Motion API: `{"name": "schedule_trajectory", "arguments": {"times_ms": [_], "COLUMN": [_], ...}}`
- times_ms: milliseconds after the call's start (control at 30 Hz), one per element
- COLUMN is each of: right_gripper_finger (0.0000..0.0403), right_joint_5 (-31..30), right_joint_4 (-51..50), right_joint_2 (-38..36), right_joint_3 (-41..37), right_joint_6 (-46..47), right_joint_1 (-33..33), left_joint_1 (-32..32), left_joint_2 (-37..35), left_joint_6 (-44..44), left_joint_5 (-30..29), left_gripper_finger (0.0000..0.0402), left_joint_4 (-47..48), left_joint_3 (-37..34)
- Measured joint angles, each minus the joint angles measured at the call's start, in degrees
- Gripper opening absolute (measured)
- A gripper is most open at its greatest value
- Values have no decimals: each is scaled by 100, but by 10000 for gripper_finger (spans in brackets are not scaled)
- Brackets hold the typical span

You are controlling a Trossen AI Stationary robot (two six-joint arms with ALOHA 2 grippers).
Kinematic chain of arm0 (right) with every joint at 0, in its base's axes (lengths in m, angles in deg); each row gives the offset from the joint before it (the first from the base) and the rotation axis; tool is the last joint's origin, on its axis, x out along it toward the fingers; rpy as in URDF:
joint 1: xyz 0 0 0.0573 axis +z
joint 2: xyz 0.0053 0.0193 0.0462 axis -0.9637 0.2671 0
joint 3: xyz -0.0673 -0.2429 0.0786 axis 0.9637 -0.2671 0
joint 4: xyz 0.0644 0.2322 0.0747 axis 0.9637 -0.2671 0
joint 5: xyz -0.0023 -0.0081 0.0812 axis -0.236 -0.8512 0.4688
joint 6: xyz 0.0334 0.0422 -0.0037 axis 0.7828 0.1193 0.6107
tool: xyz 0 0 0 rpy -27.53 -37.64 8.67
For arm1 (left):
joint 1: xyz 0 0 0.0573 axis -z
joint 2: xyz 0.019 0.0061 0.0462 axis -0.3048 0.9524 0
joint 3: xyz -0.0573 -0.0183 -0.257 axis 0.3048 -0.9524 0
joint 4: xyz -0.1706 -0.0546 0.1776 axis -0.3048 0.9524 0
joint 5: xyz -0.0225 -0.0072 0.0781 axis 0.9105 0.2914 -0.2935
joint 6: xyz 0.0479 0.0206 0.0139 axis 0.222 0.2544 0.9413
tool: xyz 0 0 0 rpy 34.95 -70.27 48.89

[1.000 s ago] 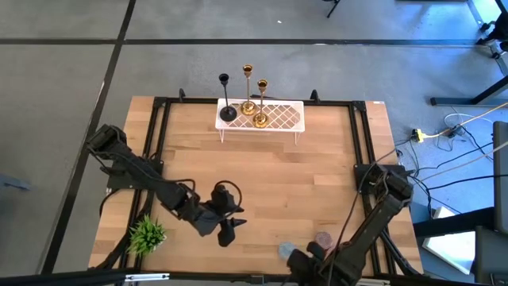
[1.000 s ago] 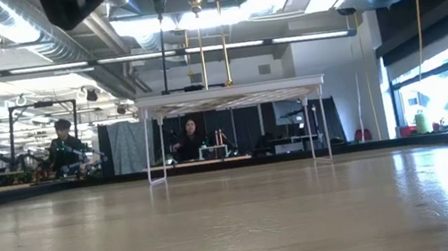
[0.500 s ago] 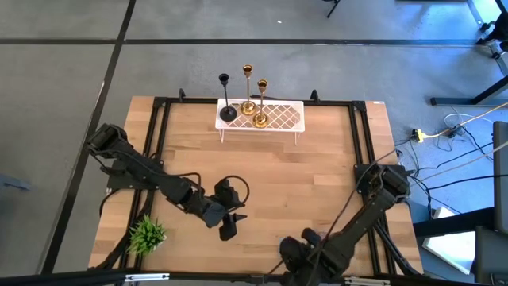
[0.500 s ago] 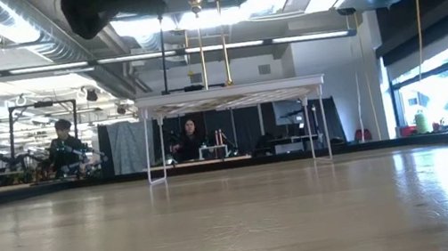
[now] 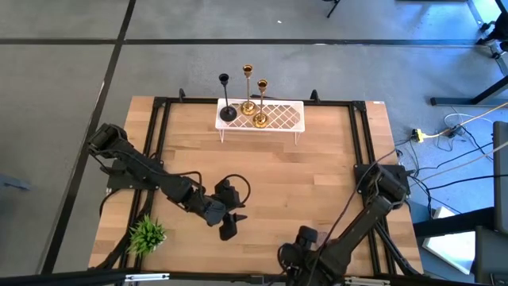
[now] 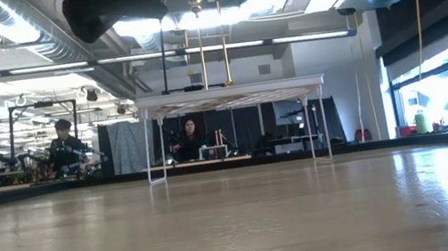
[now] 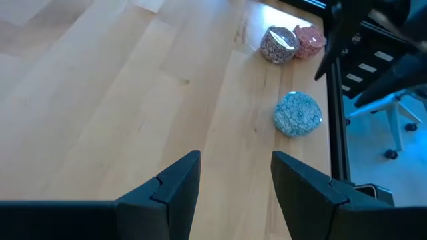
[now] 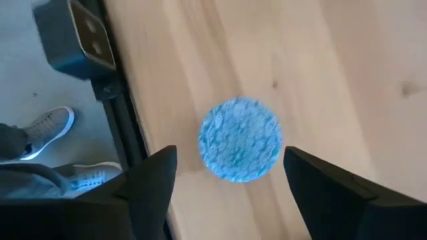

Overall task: Pick & Place candle stick holders
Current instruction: Put the blue patterned scented candle on the shelf

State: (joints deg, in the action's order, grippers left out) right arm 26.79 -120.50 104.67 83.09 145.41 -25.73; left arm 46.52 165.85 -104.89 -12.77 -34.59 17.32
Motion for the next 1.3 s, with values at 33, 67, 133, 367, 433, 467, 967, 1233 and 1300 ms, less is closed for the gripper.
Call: {"name": "schedule_trajectory", "arguments": {"times_ms": [33,67,133,367,433,467,967,1233,1300], "right_gripper_finger": [283,285,286,287,287,287,290,331,341], "right_joint_5": [51,63,22,3,4,2,135,202,213], "right_joint_4": [-3,-2,-24,86,149,193,184,192,221], "right_joint_2": [39,68,75,109,175,193,209,209,209], "right_joint_3": [0,-1,-4,-2,-2,-2,-111,-225,-226], "right_joint_6": [89,143,180,268,270,269,423,740,742], "right_joint_1": [14,24,39,-16,-49,-63,-180,-184,-181], "left_joint_1": [2,8,20,44,42,42,128,199,199], "left_joint_2": [0,0,0,0,0,0,0,0,0], "left_joint_6": [-20,-26,-29,8,45,48,214,215,216], "left_joint_5": [-21,-30,-46,-83,-85,-88,-94,-409,-432], "left_gripper_finger": [180,180,180,180,180,180,120,111,112], "left_joint_4": [0,2,0,-2,-5,-4,-26,-22,-22], "left_joint_3": [0,0,0,0,0,0,0,0,0]}}
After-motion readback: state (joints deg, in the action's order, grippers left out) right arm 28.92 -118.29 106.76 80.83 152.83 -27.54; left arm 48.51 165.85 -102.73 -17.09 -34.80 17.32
